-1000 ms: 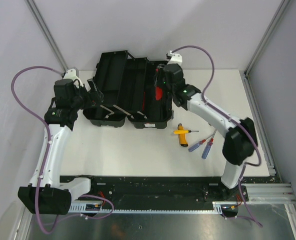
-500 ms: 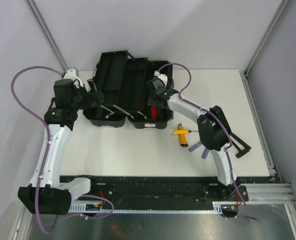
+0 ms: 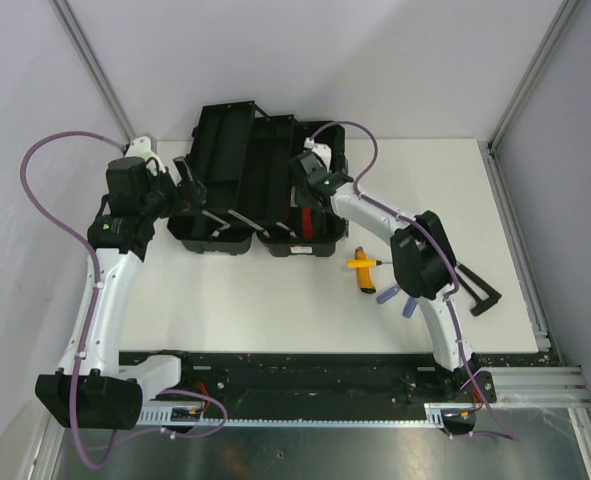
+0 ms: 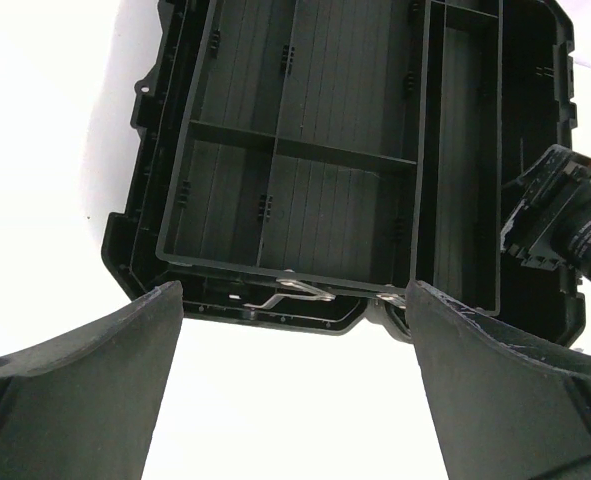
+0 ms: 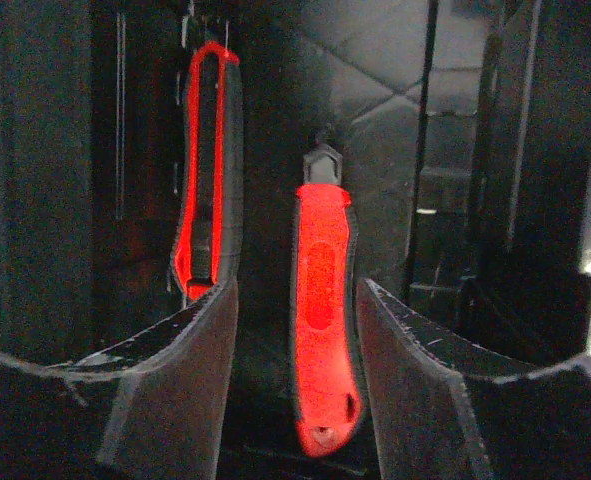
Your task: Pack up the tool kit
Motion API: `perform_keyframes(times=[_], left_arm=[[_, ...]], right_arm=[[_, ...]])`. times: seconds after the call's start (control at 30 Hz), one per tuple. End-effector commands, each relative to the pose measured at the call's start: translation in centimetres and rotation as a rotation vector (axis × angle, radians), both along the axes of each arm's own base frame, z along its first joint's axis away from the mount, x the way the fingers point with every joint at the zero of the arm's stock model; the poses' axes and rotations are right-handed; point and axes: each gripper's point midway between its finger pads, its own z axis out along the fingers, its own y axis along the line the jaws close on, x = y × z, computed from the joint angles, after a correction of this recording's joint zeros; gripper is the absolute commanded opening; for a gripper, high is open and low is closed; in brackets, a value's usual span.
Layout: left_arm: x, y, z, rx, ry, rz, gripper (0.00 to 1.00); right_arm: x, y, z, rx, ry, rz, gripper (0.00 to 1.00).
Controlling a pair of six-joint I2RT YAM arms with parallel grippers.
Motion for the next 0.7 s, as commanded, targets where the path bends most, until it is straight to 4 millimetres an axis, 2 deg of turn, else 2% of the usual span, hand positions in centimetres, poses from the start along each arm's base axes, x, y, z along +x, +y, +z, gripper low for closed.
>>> perform_keyframes(times=[0.0,0.1,0.17,0.23,0.33,0.43,0.53,0.6,0.67], left_arm=[[-0.1,0.2,2.3,0.028,-0.065,-0.006,0.97],[-0.1,0.1,2.4,0.024,-0.067,-0.010,0.97],[-0.1,0.1,2.4,0.021,-0.067,-0.012,0.97],[-0.2,0.0,2.5,0.017,-0.068,-0.015,0.97],[-0.1,-0.2,2.4,0.011,-0.066,-0.019,0.97],[-0.1,-0.3,2.3,0.002,-0.062,-0.024,0.97],[0.0,-0.5,2.1,-0.008,-0.056,-0.031,0.97],[0.1,-0.7,2.0,-0.014,-0.051,-0.037,0.96],[0.1,-0.8,2.0,-0.019,-0.049,-0.041,0.96]], right_arm=[[2.5,-2.4,4.7,-0.017,-0.110,-0.050,0.56],[2.3,-3.3,7.4,-0.002,-0.141,-0.049,0.57],[1.5,-4.4,9.5,0.006,-0.162,-0.047,0.58],[-0.1,-6.1,11.1,0.003,-0.176,-0.041,0.58],[-3.5,-9.3,11.7,0.005,-0.183,-0.039,0.58],[-7.1,-12.9,10.1,0.012,-0.138,-0.088,0.58],[-10.1,-15.6,7.0,0.009,-0.068,-0.143,0.54],[-11.3,-16.3,4.9,0.024,-0.012,-0.162,0.45],[-11.6,-16.5,3.3,0.042,0.031,-0.177,0.34]])
